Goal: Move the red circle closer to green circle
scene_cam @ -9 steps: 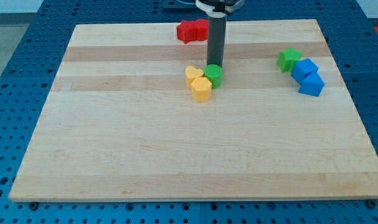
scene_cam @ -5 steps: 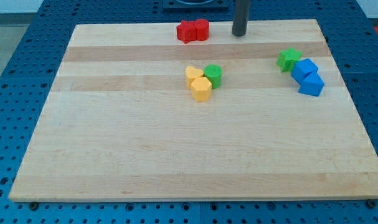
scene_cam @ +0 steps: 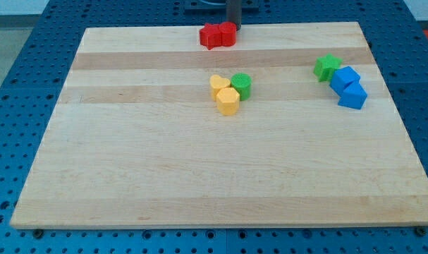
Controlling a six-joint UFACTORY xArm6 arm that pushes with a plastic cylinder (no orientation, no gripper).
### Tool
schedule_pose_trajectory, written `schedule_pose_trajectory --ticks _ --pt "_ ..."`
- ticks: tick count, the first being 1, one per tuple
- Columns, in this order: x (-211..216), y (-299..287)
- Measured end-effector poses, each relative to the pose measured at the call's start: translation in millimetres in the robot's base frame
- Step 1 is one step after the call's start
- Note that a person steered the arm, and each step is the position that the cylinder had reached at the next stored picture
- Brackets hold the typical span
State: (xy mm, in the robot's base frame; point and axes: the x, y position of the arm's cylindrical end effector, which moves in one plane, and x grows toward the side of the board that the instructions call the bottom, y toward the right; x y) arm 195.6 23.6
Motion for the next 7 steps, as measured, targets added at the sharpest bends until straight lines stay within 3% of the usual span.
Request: schedule_pose_trajectory --ticks 3,7 --pt "39.8 -31.7" --pt "125.3 -48.4"
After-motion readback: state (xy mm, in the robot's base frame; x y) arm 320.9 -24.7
